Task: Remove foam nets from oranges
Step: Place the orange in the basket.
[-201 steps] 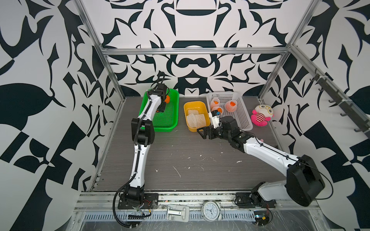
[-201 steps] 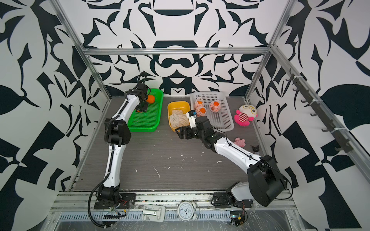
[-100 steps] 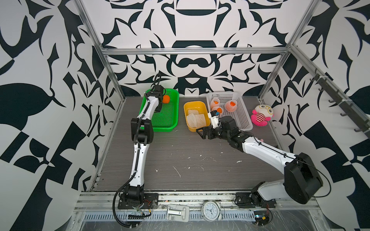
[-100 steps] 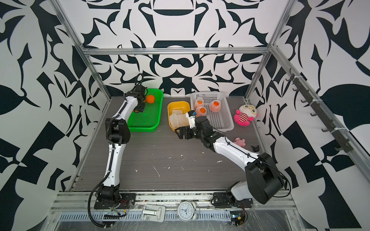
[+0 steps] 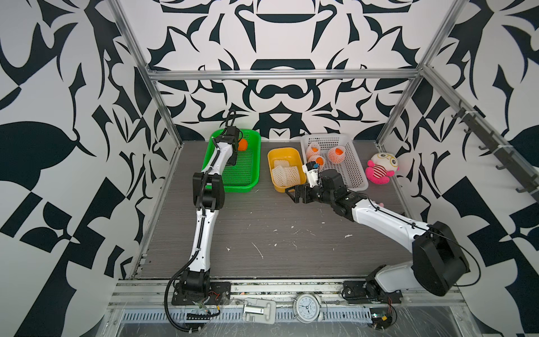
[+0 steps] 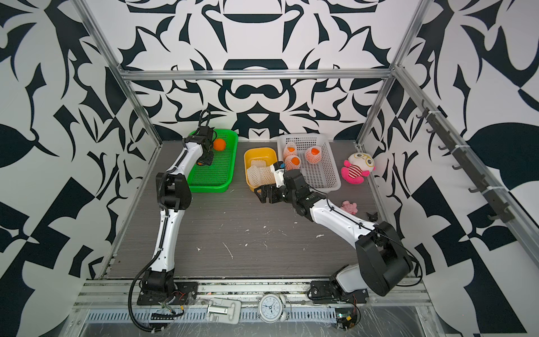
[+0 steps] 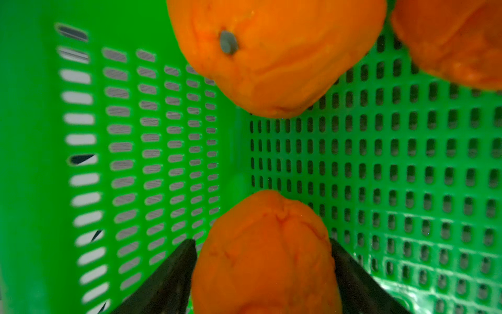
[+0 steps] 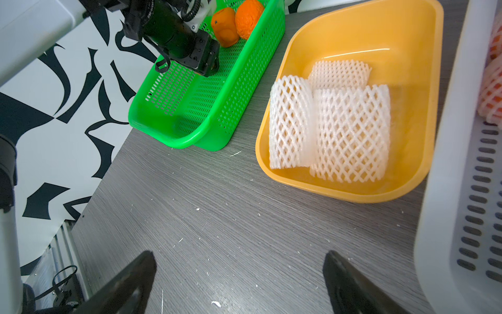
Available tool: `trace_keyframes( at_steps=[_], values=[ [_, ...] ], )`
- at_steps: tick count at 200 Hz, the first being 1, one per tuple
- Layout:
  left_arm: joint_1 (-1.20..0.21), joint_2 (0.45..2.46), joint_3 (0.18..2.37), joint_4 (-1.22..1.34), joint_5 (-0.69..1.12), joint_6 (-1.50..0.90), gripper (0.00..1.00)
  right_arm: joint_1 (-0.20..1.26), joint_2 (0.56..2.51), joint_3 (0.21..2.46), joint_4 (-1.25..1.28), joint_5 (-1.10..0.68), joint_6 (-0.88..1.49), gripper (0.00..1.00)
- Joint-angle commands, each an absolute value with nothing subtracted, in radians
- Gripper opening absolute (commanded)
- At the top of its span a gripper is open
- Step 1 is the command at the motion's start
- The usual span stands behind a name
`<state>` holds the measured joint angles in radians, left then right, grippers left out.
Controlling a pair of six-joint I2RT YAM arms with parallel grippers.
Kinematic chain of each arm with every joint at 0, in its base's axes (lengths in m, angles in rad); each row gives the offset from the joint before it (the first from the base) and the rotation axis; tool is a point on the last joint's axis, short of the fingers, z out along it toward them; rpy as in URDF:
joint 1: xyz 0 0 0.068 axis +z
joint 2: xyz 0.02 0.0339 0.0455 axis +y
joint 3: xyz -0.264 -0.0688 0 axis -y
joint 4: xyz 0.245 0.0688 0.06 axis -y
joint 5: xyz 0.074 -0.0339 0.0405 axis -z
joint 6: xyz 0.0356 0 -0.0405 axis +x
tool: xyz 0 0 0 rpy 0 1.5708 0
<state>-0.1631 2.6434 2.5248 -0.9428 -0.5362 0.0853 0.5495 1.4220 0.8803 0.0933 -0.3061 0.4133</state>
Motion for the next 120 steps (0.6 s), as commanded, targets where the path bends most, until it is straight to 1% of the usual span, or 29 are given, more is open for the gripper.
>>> trace_keyframes(
  at_steps=[1, 34, 36, 43, 78, 120],
  values=[
    [-0.164, 2.651, 2.533, -0.955, -0.543, 0.084, 0.81, 0.554, 1.411, 0.914, 0.121, -0.312, 0.417, 0.99],
    [-0.182, 2.615, 2.51, -0.954, -0.545, 0.074, 0.84, 0.554, 1.409, 0.917, 0.119, -0.315, 0.418, 0.99],
    [-0.184, 2.613, 2.507, -0.953, -0.546, 0.074, 0.88, 0.554, 1.409, 0.918, 0.118, -0.314, 0.418, 0.99],
    [-0.19, 2.605, 2.505, -0.953, -0.548, 0.073, 0.91, 0.555, 1.411, 0.919, 0.118, -0.314, 0.418, 0.99],
    [-0.213, 2.58, 2.481, -0.95, -0.561, 0.072, 1.0, 0.554, 1.409, 0.929, 0.109, -0.312, 0.415, 0.99],
    [-0.219, 2.559, 2.483, -0.953, -0.566, 0.072, 1.0, 0.555, 1.388, 0.92, 0.098, -0.299, 0.412, 0.99]
  ],
)
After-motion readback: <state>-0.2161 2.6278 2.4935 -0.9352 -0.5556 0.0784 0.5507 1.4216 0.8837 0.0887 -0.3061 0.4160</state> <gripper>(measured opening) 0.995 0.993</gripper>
